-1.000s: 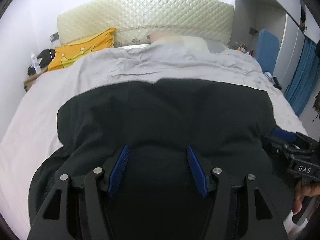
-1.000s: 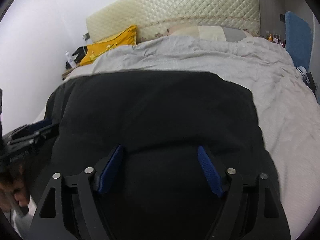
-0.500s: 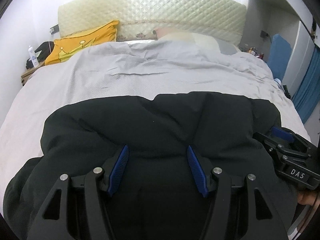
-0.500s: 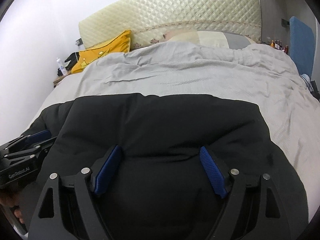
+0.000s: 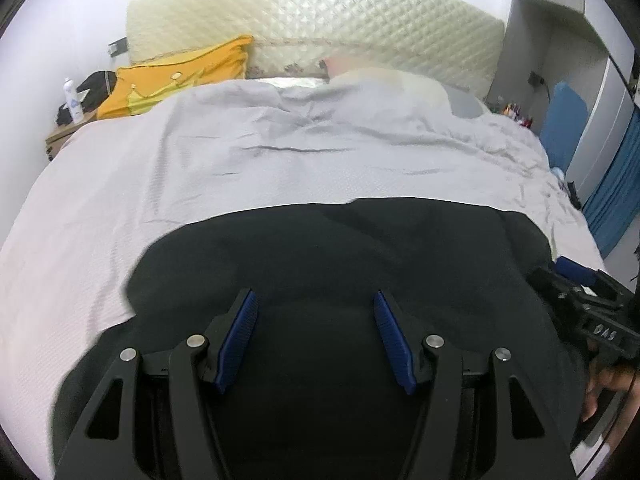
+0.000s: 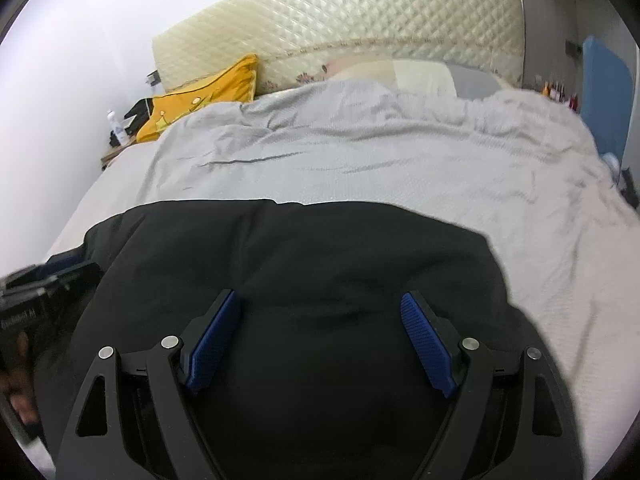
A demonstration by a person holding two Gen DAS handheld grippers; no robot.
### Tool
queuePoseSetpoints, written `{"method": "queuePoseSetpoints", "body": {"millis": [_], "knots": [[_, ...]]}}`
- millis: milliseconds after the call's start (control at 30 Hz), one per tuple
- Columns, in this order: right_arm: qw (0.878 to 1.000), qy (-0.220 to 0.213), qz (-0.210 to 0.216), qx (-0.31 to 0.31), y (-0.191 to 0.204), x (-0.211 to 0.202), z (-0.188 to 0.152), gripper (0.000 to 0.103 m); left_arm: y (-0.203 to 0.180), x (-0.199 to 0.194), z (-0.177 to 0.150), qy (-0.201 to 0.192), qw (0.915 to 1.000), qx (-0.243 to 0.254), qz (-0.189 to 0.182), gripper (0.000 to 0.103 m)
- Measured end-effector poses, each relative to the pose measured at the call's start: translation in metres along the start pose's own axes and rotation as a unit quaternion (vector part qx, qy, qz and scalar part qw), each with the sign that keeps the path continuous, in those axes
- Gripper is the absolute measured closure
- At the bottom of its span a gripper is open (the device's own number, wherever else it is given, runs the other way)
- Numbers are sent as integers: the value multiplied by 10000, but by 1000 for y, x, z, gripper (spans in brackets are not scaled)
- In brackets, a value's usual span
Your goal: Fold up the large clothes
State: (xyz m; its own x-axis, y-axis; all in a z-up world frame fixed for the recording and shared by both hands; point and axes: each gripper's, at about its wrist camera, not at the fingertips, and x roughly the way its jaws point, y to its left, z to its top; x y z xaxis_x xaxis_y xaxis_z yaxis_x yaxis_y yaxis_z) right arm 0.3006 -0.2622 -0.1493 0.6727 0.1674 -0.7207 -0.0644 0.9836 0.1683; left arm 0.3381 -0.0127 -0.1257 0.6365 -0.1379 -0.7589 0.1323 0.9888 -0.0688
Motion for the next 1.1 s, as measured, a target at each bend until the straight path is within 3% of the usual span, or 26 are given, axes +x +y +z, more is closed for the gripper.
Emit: {"method": "queuePoseSetpoints", "body": {"millis": [167, 300, 433, 567, 833, 1100], "knots": [[9998, -159, -23, 117, -22, -46, -15, 21, 51, -54, -23, -417, 9987, -73, 299, 42], [9998, -26, -206, 45, -35, -52, -33, 21, 76, -56, -47, -170, 9990, -209, 359, 42], [9997, 127, -163, 115, -35, -41, -50, 21, 70, -44, -72, -209, 9979, 124, 600, 42], [9997, -11, -223, 28, -26, -37, -56, 21, 65, -35, -80, -246, 9966, 241, 745, 41], [9989, -298, -354, -113, -27, -16, -71, 10, 70, -12, -86, -247, 9972, 253, 663, 40], [9989, -231, -396, -73, -30, -4, -73, 6, 67, -8, -87, -245, 9972, 190, 679, 39]]}}
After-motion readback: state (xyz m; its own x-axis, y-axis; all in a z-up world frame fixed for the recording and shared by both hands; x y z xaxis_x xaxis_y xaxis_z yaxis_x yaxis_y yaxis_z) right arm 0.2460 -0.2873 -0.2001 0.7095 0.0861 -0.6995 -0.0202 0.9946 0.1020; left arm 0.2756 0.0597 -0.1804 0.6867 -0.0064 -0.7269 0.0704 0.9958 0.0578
